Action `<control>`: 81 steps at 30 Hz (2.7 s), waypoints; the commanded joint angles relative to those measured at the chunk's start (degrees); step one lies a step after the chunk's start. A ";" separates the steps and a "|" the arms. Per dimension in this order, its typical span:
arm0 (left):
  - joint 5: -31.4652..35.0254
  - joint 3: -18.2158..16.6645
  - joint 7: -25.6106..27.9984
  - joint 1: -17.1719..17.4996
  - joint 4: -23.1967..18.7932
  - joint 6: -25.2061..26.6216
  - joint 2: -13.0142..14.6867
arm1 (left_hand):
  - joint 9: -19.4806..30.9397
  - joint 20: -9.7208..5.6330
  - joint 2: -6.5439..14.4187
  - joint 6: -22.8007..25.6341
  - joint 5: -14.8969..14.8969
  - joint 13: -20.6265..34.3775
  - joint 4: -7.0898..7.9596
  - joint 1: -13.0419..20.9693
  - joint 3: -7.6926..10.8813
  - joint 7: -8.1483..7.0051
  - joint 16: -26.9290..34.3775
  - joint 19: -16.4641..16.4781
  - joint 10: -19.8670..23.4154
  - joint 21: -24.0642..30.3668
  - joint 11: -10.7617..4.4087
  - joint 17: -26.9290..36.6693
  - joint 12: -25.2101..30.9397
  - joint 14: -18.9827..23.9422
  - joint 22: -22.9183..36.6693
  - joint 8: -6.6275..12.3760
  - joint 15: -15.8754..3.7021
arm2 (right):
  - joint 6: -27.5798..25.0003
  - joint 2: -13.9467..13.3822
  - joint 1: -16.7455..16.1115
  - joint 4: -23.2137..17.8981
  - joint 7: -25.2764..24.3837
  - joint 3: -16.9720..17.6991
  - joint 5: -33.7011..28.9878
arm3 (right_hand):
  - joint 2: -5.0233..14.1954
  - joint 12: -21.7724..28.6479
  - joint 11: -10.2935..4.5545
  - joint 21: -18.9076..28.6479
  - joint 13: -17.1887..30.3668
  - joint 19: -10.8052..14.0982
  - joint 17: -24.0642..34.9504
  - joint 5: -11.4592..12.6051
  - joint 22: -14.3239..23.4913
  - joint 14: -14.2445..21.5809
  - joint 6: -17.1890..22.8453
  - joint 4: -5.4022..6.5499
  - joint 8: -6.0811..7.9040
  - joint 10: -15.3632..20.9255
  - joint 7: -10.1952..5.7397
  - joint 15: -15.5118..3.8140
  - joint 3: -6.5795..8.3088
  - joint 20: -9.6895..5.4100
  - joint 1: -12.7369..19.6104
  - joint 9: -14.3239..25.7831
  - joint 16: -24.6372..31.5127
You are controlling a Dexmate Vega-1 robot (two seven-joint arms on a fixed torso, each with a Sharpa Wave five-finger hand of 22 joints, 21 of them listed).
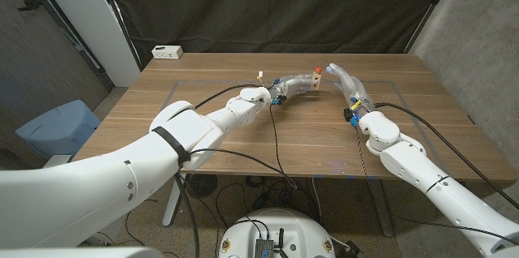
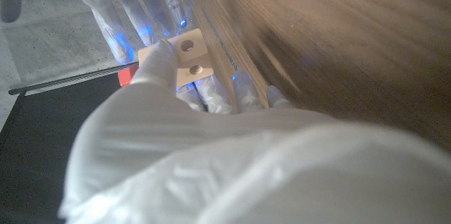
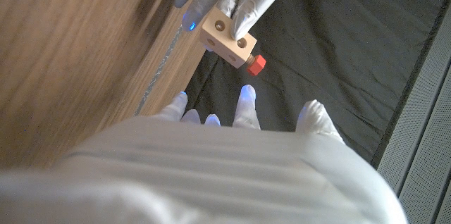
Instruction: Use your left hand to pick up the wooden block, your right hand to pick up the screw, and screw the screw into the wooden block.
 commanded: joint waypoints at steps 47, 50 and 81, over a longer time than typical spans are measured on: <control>0.26 -0.17 -0.63 0.38 -0.09 -0.71 0.06 | 0.29 -0.07 0.04 0.58 0.38 0.10 -0.05 -0.59 0.48 -0.14 0.02 -0.25 -0.03 0.28 0.18 0.01 0.34 -0.04 0.26 0.49 -3.56 | 1.53 1.69 3.22 3.85 3.06 -2.28 1.22 | 1.42 0.31 0.18 0.02 0.10 -1.24 0.84 -1.43 0.21 -3.39 0.04 3.13 0.51 -1.36 0.23 0.14 -1.30 -0.04 -5.56 0.03 0.27; 0.23 -0.17 -0.49 0.37 -0.08 -0.45 -0.01 | 0.29 -0.06 0.08 0.64 0.37 0.10 0.03 -0.70 0.46 -0.05 0.02 -0.25 -0.02 0.28 0.18 0.03 0.34 -0.06 0.26 0.52 -3.55 | 1.40 1.63 3.11 3.69 2.91 -2.28 1.17 | 1.50 0.34 0.18 0.03 0.10 -1.25 0.86 -1.45 0.21 -3.39 0.08 3.25 0.52 -1.33 0.24 0.15 -1.35 -0.06 -5.77 0.03 0.30; 0.18 0.53 1.97 -0.22 -0.71 3.11 -0.14 | 0.29 -0.03 0.10 0.59 0.37 0.10 0.05 -0.91 0.61 0.08 0.01 -0.25 0.01 0.29 0.19 0.02 0.36 -0.02 0.26 0.49 -3.44 | 0.45 1.26 2.40 3.06 2.21 -2.14 1.32 | 1.86 0.54 0.01 0.13 0.07 -1.29 0.91 -1.49 0.19 -3.34 0.58 3.91 0.66 -1.07 0.09 -0.06 -1.68 -0.12 -7.16 0.02 0.51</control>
